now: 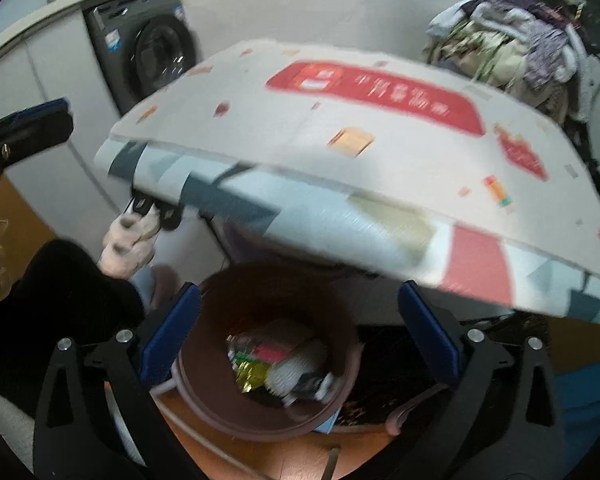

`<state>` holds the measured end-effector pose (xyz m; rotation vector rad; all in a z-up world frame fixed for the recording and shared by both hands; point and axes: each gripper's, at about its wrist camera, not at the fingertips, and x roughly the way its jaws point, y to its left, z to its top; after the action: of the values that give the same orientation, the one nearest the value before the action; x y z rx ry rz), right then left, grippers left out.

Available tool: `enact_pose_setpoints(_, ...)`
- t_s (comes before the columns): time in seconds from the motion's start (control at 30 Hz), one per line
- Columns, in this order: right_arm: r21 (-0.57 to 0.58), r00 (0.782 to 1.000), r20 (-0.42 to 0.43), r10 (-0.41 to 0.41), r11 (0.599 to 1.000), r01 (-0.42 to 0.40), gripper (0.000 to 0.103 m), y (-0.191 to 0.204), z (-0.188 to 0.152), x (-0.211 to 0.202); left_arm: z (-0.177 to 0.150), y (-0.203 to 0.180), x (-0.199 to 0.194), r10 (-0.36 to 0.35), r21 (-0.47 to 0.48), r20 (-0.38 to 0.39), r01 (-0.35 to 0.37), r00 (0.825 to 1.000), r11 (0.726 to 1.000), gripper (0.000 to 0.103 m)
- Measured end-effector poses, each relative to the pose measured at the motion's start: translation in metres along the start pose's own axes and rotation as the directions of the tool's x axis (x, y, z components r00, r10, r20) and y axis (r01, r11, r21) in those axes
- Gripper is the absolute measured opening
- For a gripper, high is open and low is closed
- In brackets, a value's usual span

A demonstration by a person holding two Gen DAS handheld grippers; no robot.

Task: Collect trash

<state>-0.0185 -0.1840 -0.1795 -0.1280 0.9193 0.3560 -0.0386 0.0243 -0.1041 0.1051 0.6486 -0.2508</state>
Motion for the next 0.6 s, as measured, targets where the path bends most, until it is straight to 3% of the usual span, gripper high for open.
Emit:
enact_pose_setpoints(0.13,0.033,0.995,0.058,-0.082,0.996,0.080,0.097,-0.018,0.027,-0.031,0.029,-0.007,-0.019,0.051,0.032,0.095,-0.054,0.994,0.998,0.097)
enact_pose_setpoints(0.23,0.061,0.984,0.134,-0.116,0.992,0.108,0.097,-0.030,0.049,-0.065,0.054,-0.007,-0.034,0.018,0.012,0.149,-0.020,0.989,1.000,0.097)
enact_pose_setpoints(0.4,0.084,0.960,0.235,-0.155,0.987,0.139,0.097,-0.044,0.075,-0.113,0.088,-0.006,-0.055,-0.030,-0.030,0.202,0.037,0.979,0.999,0.097)
enact_pose_setpoints(0.5,0.098,0.946,0.278,-0.166,0.985,0.144,0.097,-0.049,0.083,-0.135,0.099,-0.011,-0.068,0.023,-0.032,0.236,-0.016,0.971,0.999,0.097)
enact_pose_setpoints(0.6,0.108,0.935,0.310,-0.173,0.983,0.147,0.097,-0.053,0.087,-0.151,0.105,-0.011,-0.072,0.017,-0.047,0.230,-0.006,0.973,0.999,0.097)
